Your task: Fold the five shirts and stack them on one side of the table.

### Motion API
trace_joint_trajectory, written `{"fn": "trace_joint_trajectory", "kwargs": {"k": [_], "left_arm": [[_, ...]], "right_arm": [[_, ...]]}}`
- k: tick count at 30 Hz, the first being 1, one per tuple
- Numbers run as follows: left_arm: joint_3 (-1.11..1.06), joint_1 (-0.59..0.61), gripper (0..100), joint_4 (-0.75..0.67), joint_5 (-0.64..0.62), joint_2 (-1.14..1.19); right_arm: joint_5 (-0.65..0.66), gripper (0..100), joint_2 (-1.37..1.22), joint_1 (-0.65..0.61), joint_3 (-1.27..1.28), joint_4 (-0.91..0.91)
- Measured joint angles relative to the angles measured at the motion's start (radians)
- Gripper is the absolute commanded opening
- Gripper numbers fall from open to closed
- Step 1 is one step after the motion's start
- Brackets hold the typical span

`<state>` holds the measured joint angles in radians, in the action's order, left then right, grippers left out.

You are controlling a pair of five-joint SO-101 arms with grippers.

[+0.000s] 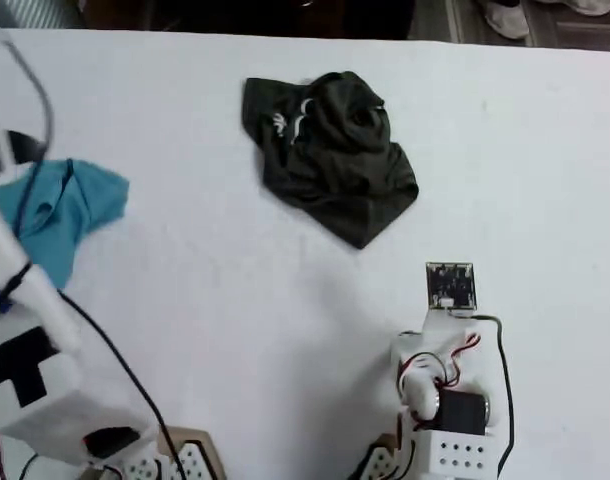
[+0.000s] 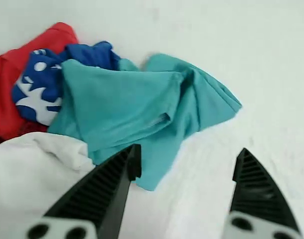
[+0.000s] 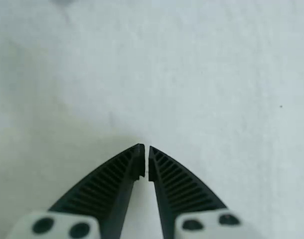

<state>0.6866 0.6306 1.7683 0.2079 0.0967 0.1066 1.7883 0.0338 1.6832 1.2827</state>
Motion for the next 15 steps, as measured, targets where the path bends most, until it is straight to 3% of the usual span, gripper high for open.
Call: {"fn": "trace_joint_trajectory", "kwargs": {"k": [9, 15], "left_arm": [[-0.256, -0.304, 31, 0.0, -0.003, 0.0], [-0.29, -0.474, 31, 0.002, -0.003, 0.0]], "right_arm": [[0.0, 2.3, 0.0, 0.0, 0.0, 0.0], [0.0, 2.4, 0.0, 0.0, 0.0, -0.069]]}}
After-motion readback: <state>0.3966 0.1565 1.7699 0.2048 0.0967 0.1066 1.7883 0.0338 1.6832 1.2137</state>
